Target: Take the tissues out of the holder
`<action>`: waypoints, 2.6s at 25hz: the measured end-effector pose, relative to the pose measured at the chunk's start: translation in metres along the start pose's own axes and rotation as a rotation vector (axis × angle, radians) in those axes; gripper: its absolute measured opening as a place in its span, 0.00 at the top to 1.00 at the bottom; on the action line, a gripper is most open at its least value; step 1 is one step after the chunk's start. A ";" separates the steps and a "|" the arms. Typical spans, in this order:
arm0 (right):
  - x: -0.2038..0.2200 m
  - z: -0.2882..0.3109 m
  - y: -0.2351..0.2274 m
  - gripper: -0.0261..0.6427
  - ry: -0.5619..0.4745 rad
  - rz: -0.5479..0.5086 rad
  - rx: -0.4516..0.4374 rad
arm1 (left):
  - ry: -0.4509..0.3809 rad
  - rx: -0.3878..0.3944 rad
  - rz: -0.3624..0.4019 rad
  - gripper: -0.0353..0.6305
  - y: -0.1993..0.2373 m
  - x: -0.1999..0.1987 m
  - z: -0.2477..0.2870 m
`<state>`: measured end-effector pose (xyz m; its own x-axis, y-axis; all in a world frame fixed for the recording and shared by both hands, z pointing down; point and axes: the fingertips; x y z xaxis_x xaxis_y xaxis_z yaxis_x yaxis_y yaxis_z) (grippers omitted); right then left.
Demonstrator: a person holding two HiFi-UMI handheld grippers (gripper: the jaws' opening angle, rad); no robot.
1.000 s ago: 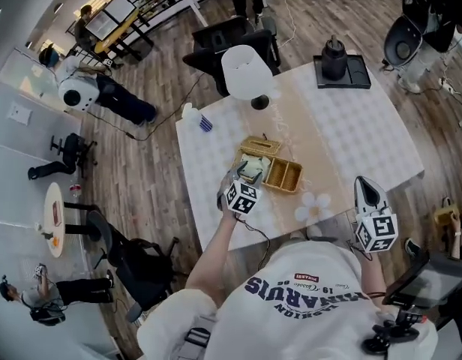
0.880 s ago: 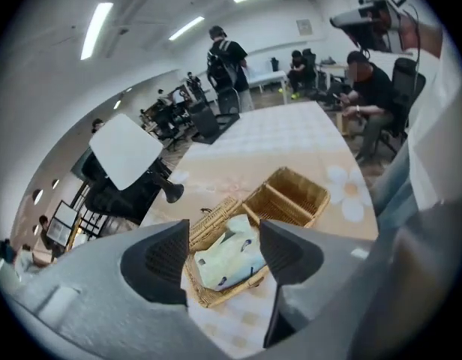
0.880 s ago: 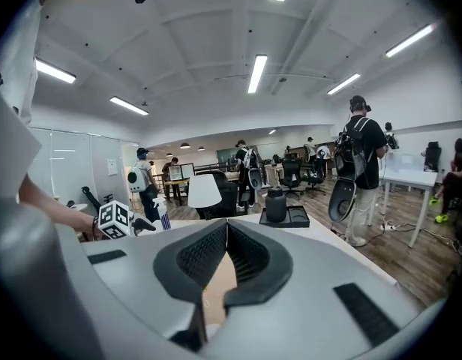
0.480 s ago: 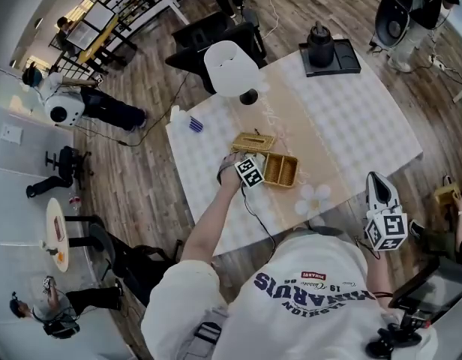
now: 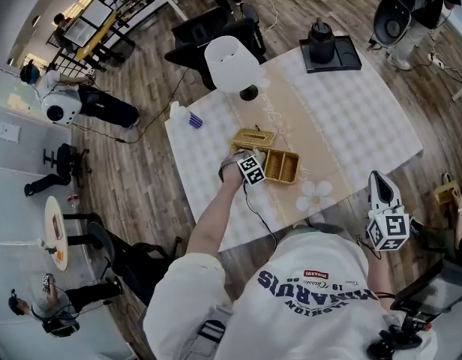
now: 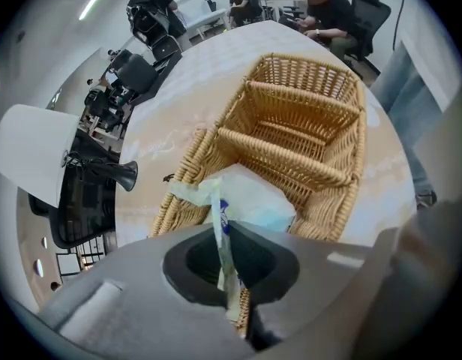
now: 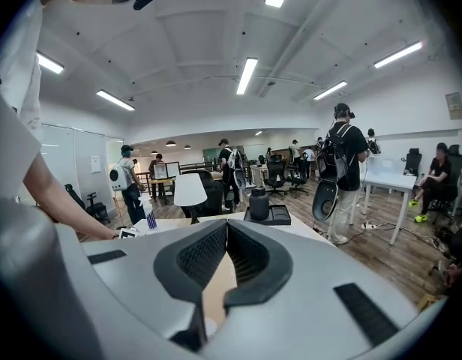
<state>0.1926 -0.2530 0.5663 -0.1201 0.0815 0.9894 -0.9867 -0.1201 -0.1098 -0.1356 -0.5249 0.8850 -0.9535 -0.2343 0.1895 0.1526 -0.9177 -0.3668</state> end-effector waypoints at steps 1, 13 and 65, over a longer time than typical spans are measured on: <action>0.000 0.001 0.001 0.95 -0.001 0.000 -0.002 | 0.003 0.002 0.005 0.94 0.000 0.001 0.000; 0.007 -0.004 0.013 0.95 0.002 0.010 -0.031 | -0.004 -0.037 0.073 0.94 -0.001 -0.009 -0.016; -0.003 0.016 0.048 0.95 -0.047 0.004 -0.235 | -0.057 -0.497 0.252 0.94 0.076 -0.114 -0.349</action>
<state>0.1477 -0.2748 0.5597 -0.1238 0.0351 0.9917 -0.9853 0.1140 -0.1271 -0.1064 -0.4563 0.5174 -0.8858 -0.4563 0.0846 0.2195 -0.5726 -0.7899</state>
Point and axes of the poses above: the fingertips, and each gripper's own axes: z forward along the fingers, y to its left, x out of its underside, and after that the axes turned 12 degrees about -y, right-handed
